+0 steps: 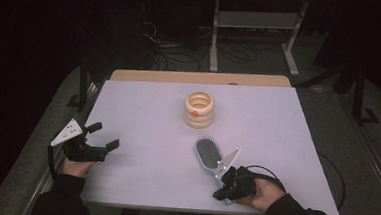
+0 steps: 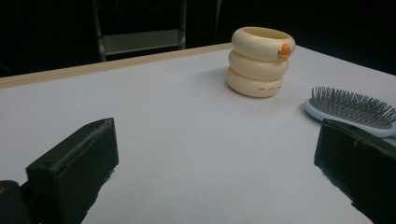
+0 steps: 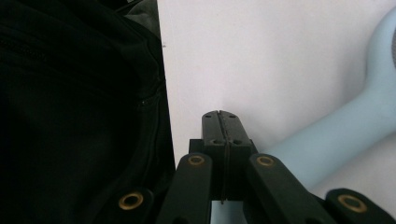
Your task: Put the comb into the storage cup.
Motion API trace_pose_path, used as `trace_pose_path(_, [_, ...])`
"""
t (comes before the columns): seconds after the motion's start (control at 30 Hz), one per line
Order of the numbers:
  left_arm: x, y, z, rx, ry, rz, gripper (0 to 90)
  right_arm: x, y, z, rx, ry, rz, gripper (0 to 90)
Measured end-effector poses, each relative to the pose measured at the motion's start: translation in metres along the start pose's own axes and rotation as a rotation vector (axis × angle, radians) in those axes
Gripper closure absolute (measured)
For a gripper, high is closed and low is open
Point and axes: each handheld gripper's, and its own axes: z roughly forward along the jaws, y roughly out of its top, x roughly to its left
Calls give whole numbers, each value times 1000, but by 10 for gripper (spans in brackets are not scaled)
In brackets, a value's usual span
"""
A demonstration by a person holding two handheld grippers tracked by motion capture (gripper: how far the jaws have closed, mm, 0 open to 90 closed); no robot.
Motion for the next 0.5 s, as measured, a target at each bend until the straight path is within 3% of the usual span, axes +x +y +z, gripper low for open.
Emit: trace_pose_path(0.5, [0,0,0,1,0,0,0,-11,-12,-9,8,1,40,890])
